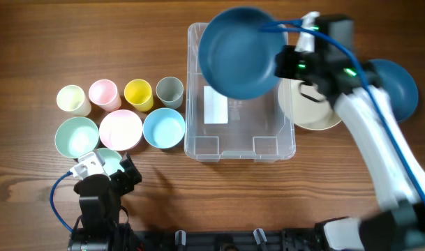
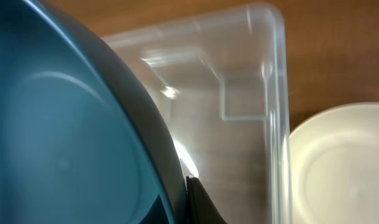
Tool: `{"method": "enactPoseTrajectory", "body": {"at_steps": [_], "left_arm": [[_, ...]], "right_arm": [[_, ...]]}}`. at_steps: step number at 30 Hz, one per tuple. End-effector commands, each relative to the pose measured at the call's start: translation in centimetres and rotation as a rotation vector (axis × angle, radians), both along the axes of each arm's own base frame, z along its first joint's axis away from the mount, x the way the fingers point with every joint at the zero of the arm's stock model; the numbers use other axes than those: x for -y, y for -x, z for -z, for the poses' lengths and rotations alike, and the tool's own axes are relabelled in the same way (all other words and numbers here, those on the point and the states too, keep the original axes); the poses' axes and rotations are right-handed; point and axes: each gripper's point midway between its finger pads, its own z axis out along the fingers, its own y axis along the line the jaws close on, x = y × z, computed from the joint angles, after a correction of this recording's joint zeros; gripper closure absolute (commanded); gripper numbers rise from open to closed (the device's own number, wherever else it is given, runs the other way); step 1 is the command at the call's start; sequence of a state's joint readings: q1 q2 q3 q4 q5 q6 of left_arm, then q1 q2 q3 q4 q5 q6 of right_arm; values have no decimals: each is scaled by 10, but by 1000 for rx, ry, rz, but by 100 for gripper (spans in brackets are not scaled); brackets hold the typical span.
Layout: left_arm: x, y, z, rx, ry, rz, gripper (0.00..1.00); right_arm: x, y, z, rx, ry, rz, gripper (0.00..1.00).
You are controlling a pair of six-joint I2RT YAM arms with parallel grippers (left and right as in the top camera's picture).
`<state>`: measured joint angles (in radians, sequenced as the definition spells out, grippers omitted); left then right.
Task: Pack container
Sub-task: 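Grasp the dark teal bowl with the right gripper and place it in the container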
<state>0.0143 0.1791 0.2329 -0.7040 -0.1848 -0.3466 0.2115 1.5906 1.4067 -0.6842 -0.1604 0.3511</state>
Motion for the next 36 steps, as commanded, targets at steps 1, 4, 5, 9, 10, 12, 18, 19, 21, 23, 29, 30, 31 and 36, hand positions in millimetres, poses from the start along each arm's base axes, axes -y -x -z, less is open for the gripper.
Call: {"method": "enactPoseTrajectory", "body": {"at_steps": [1,4,5,9,10,12,18,19,21,23,29,30,31,36], "left_arm": [[0,0,2,0,4,-1,0],[0,0,2,0,4,-1,0],[0,0,2,0,4,-1,0],[0,0,2,0,4,-1,0],[0,0,2,0,4,-1,0],[0,0,2,0,4,-1,0],[0,0,2,0,4,-1,0],[0,0,2,0,4,-1,0],[0,0,2,0,4,-1,0],[0,0,2,0,4,-1,0],[0,0,2,0,4,-1,0],[0,0,2,0,4,-1,0],[0,0,2,0,4,-1,0],[0,0,2,0,4,-1,0]], "right_arm": [[-1,-39,29,-13,87,17,96],[-8,-62,53,-11,88,2,96],[-12,-64,54,3,92,-27,96],[-22,-64,55,16,99,-60,95],[-26,-62,56,11,101,-68,81],[-32,-60,56,12,101,-81,64],[-16,-54,42,11,110,-31,50],[2,-52,33,8,117,37,49],[34,-46,17,3,118,136,43],[75,-34,5,-29,89,275,38],[232,24,22,-234,15,747,23],[250,33,29,-263,11,794,21],[272,46,37,-296,5,855,18],[343,112,109,-507,-63,1107,16]]}}
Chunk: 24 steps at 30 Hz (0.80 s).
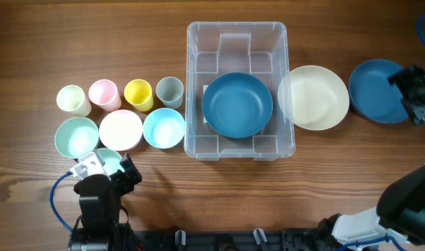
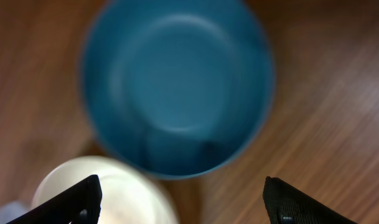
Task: Pack container
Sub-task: 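Grasp the dark teal bowl with the right gripper and place it in the container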
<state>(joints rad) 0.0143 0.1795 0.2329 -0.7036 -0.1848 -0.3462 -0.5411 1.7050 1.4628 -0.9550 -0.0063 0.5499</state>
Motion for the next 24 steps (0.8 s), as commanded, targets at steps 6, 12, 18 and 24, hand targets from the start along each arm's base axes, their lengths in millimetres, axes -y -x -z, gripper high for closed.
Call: {"method": "enactPoseTrajectory", "body": {"at_steps": [6,12,18,24], "left_arm": [[0,0,2,0,5,-1,0],[0,0,2,0,5,-1,0],[0,0,2,0,5,-1,0],[0,0,2,0,5,-1,0]], "right_arm": [[38,30,98,-156,-117,77,16],[40,27,130,-187,-147,72,29],[48,36,140,-239,-118,96,92],[73,53,87,-146,-58,200,96]]}}
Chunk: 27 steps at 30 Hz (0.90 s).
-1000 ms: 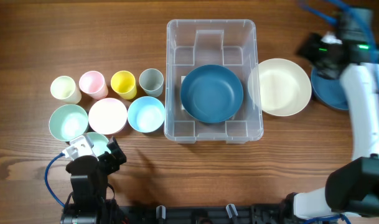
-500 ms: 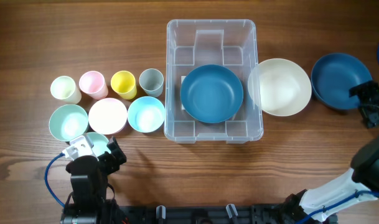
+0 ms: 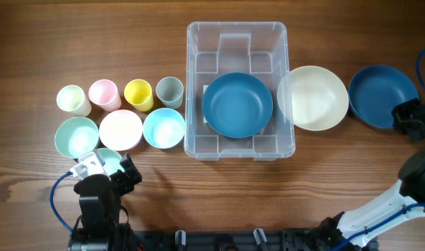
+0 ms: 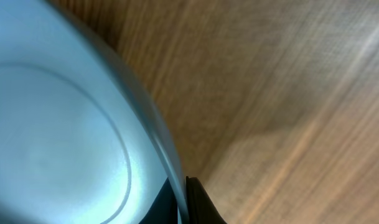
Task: Pack container
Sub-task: 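Grasp the dark teal bowl with the right gripper and place it in the container, then move the right gripper to the cream bowl and grasp its rim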
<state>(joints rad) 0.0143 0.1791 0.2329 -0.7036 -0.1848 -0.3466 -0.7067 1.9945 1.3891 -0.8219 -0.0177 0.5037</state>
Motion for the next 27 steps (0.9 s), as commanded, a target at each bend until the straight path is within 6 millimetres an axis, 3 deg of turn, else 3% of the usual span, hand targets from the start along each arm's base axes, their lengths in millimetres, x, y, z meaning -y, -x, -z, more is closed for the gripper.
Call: {"method": "enactPoseTrajectory", "body": {"at_steps": [1,3,4,5,7,8,9,12,13,16,18,20,25,26,27], "left_arm": [[0,0,2,0,4,-1,0],[0,0,2,-1,4,-1,0],[0,0,2,-1,4,-1,0],[0,0,2,-1,4,-1,0],[0,0,2,-1,4,-1,0],[0,0,2,-1,4,-1,0],[0,0,2,-1,4,-1,0],[0,0,2,-1,4,-1,0],[0,0,2,0,4,-1,0],[0,0,2,-1,4,-1,0],[0,0,2,0,4,-1,0],[0,0,2,-1,4,-1,0],[0,0,2,-1,4,-1,0],[0,0,2,-1,4,-1,0],[0,0,2,-1,4,-1,0]], "right_arm": [[22,19,-50,52,101,96,96],[19,16,-112,209,160,139,96],[13,11,-133,275,170,132,96],[-4,-1,-171,401,181,96,96],[-40,-18,-217,557,186,-14,96],[-77,-27,-247,645,189,-136,96],[-101,-32,-261,688,190,-230,96],[-201,-42,-287,767,170,-561,96],[-242,-44,-287,769,148,-687,96],[-308,-43,-264,676,154,-871,96],[-351,-49,-228,551,191,-995,96],[-376,-54,-190,441,185,-1068,96],[-387,-70,-114,244,181,-1090,96],[-387,-70,-107,223,177,-1092,95],[-387,-70,-103,211,176,-1095,87]]}}
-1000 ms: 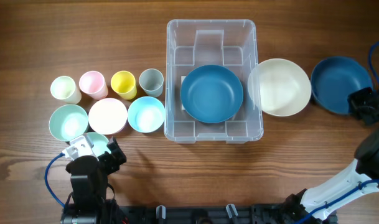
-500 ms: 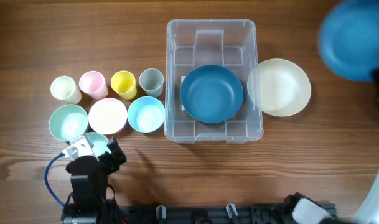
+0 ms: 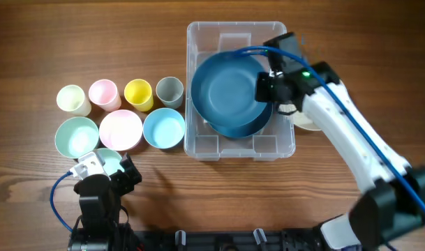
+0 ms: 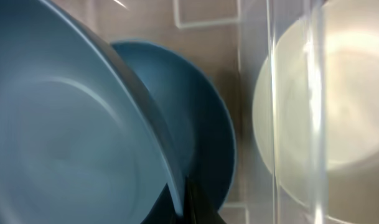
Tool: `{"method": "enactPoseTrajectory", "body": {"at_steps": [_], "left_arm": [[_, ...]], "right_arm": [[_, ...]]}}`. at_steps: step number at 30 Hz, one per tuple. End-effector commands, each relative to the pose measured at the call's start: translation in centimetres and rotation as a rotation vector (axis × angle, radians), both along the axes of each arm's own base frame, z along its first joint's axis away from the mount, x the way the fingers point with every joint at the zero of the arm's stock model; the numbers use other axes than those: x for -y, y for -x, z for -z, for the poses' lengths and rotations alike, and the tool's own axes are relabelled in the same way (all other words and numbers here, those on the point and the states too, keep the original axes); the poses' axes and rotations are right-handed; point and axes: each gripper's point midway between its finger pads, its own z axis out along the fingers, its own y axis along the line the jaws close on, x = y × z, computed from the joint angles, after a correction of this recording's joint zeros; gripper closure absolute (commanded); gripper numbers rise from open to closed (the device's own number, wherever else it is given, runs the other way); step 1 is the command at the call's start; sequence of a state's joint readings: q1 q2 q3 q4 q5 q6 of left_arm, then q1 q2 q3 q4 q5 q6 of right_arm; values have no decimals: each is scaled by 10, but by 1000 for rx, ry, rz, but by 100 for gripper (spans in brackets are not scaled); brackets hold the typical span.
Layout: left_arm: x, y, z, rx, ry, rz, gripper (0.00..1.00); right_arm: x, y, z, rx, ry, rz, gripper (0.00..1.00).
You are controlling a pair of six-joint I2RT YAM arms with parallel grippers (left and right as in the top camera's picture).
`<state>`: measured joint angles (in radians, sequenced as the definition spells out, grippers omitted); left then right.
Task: Pack container
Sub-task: 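Move the right gripper to the cream bowl and grasp its rim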
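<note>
The clear plastic container (image 3: 198, 143) stands mid-table with one dark blue bowl (image 3: 250, 127) lying in it. My right gripper (image 3: 265, 86) is shut on the rim of a second dark blue bowl (image 3: 222, 85), held tilted above the first one inside the container's outline. In the right wrist view the held bowl (image 4: 65, 124) fills the left, the lower bowl (image 4: 205, 130) shows behind it, and my right gripper (image 4: 184, 202) pinches the rim. My left gripper (image 3: 127, 174) rests at the front left; its jaws are not readable.
A cream bowl (image 3: 304, 120) sits right of the container, mostly under my right arm, and shows as the cream bowl (image 4: 338, 106) through the container wall (image 4: 273, 93). Left of the container stand several small cups (image 3: 139, 95) and pastel bowls (image 3: 164, 128).
My right gripper was at the far right of the table, shut on the second blue bowl's rim. Now it holds that bowl over the container, above the first blue bowl.
First my right gripper held a blue bowl above the container. Then that bowl lay inside and the gripper was open over a second blue bowl at the far right. It then gripped that bowl's rim, and now has it over the container. The left arm stayed put.
</note>
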<state>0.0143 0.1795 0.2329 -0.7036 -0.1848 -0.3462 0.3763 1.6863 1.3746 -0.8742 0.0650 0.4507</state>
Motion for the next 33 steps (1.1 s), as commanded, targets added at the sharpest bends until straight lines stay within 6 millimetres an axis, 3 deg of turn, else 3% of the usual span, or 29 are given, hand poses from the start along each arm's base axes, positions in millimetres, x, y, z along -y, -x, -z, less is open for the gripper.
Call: {"method": "enactPoseTrajectory", "body": {"at_steps": [1,3,5,9,12,13,15,18,21,24,30,33], "left_arm": [[0,0,2,0,5,-1,0],[0,0,2,0,5,-1,0],[0,0,2,0,5,-1,0],[0,0,2,0,5,-1,0],[0,0,2,0,5,-1,0],[0,0,2,0,5,-1,0],[0,0,2,0,5,-1,0],[0,0,2,0,5,-1,0],[0,0,2,0,5,-1,0],[0,0,2,0,5,-1,0],[0,0,2,0,5,-1,0],[0,0,2,0,5,-1,0]], "right_arm": [[4,-6,5,9,42,5,67],[11,-9,-11,59,58,24,42],[18,-9,-33,114,50,44,28],[64,-5,-84,234,31,168,18],[114,1,-93,235,32,317,14],[139,4,-89,212,40,380,14],[169,8,-74,153,36,455,14],[194,16,-37,1,-41,531,14],[201,19,17,-185,-97,568,15],[200,20,56,-299,-91,576,18],[198,35,110,-436,-91,638,29],[198,49,130,-457,-101,681,49]]}}
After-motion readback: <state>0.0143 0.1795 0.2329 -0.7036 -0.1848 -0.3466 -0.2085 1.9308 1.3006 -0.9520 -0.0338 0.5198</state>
